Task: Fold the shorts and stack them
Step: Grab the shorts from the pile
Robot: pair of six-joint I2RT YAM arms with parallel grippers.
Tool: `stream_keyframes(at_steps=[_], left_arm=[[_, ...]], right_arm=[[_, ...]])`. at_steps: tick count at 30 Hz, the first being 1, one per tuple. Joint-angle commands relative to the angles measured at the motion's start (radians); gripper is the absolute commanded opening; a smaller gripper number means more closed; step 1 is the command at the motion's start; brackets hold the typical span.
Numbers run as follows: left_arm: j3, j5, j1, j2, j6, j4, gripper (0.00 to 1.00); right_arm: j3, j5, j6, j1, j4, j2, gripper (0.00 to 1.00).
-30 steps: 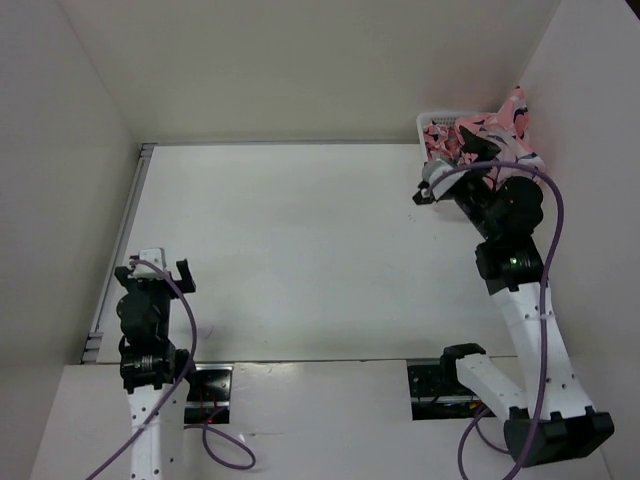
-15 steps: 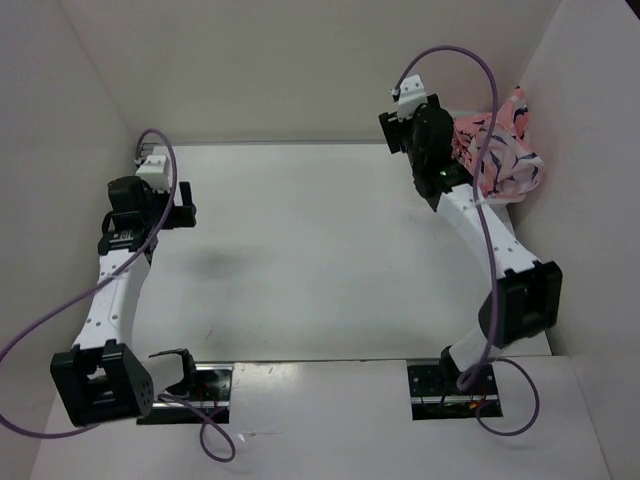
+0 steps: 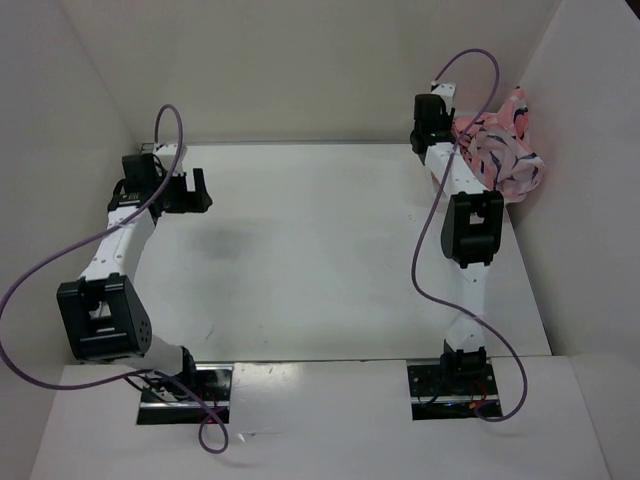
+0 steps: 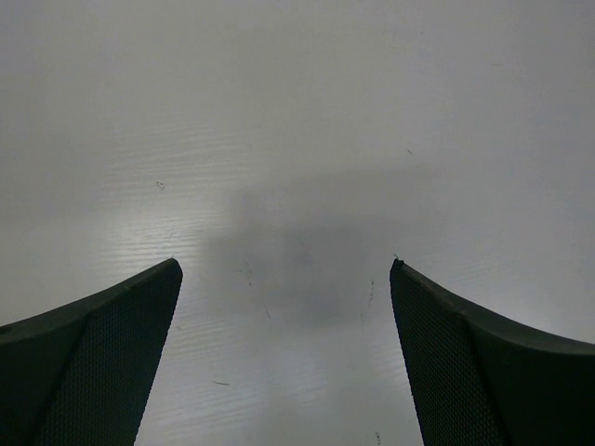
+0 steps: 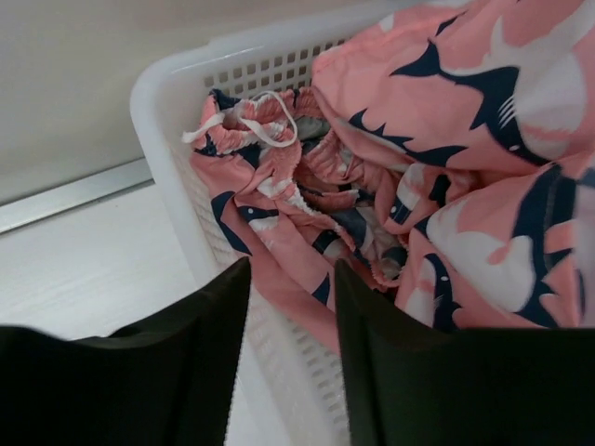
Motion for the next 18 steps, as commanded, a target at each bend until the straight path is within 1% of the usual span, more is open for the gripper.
stream_keyframes(at_steps=[1,3,4,9,14,16,17,18], left_arm=[[0.073,0.022,-0.001,0.059,0.003,0.002,0.99],[0.082,0.022,-0.001,0.083,0.003,-0.009,0.99],[0.097,0.022,-0.001,0.106,0.003,-0.009,0.99],[0.148,0.013,-0.001,0.155,0.003,-0.027,0.99],[0.169,0.002,-0.001,0.203,0.003,-0.056,0.99],[0.169,0.002,-0.001,0.214,0.003,-0.056,0.99],[0.169,0.002,-0.001,0.224,0.003,-0.056,0.99],[0.169,-0.01,-0.001,0.225,0.003,-0.056,0.99]], right_arm=[[0.132,0.083,0.078,-0.003,0.002,0.031,0.44],[0.164,0.092,0.087,-0.012,0.001,0.072,0.35],[0.164,0.092,0.087,-0.012,0.001,0.086,0.35],[0.229,0.061,0.096,-0.022,0.001,0.178,0.36],[0.287,0.035,0.107,-0.055,-0.035,0.229,0.36],[0.287,0.008,0.107,-0.055,-0.035,0.252,0.39],[0.287,0.008,0.107,-0.055,-0.045,0.252,0.44],[0.287,-0.003,0.107,-0.055,-0.045,0.252,0.44]])
